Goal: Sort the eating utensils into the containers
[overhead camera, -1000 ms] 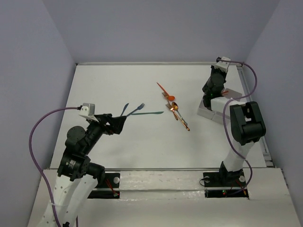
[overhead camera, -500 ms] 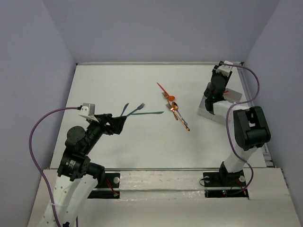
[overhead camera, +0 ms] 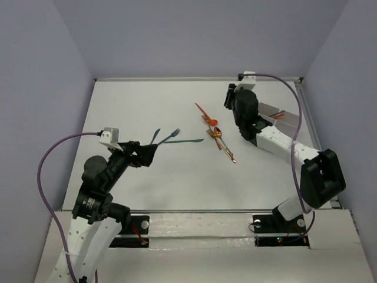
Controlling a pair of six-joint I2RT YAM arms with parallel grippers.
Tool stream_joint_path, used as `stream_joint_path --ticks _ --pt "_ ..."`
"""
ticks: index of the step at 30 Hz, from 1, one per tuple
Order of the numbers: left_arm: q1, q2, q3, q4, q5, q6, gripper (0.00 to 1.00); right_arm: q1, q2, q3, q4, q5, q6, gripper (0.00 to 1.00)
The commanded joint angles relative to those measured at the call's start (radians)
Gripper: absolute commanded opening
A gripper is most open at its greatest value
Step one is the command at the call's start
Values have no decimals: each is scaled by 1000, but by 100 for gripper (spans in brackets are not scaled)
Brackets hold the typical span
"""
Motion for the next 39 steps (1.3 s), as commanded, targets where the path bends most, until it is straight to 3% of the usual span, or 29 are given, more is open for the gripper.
stream_joint_path --ticks 1,9,22,28,39 --pt "19 30 29 51 32 8 99 121 84 55 -295 -177 140 40" --pt "47 44 31 51 26 8 99 316 240 155 -354 -275 230 38" --pt "74 53 29 49 35 8 99 405 542 466 -510 -415 225 47" --pt "84 53 31 49 33 8 99 445 679 635 -588 -332 283 49" --pt "84 47 31 51 38 6 99 464 767 724 -645 -226 351 56"
